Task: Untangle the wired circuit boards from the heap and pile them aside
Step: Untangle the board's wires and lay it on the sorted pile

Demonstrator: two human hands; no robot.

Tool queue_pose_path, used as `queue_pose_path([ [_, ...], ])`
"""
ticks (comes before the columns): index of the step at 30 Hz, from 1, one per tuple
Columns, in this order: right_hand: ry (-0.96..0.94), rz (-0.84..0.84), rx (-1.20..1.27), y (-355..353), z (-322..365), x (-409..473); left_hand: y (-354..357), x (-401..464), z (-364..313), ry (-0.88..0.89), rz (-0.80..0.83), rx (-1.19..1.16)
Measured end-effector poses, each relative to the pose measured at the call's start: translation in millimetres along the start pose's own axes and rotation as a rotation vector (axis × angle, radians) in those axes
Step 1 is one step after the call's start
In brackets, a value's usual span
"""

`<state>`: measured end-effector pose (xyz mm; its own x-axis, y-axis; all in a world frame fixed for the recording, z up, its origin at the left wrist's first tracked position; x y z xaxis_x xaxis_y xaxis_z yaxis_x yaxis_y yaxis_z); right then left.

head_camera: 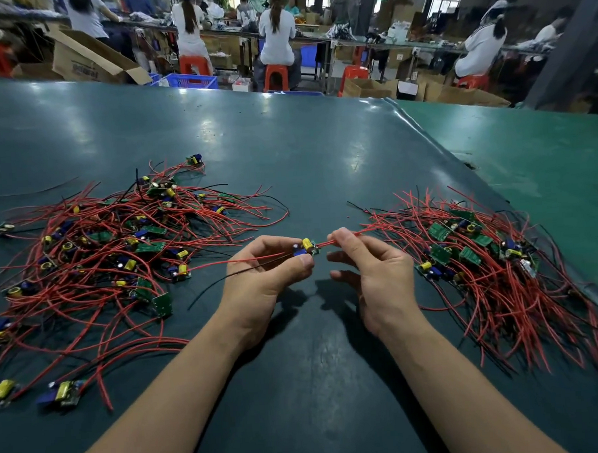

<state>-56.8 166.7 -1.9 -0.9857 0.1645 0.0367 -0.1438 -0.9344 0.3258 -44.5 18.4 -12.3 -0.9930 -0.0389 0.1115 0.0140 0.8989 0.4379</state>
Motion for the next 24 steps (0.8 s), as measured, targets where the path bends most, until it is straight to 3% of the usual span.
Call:
queue_pose_path([
  [11,-0.148,-0.45,0.1,-30,12,28,-1,4,1,0.012,-0.006,0.032],
  [15,-0.235,-0.601,0.185,-48,25,29,-6,7,-5,0.026,-0.152,-0.129],
  [19,-0.396,-0.435,-0.16,-33,19,13,-6,6,-7,0.08,-0.169,-0.071],
  [22,-0.687,-0.128,-0.543,-3,8,-7,-4,1,-9,0.29,-0.245,0.245],
  [24,-0.756,0.15,-0.638,8,-1,-12,-6,-3,-13,0.501,-0.306,0.507],
])
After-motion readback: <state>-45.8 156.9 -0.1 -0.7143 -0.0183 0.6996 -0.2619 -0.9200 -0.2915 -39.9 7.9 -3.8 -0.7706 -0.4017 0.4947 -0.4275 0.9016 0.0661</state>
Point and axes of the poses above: each hand's wrist, its own x-axis towards the middle knuckle, its own y-axis out of the palm, z = x × y, the point moved 2 cm from there along x, towards the middle knuckle
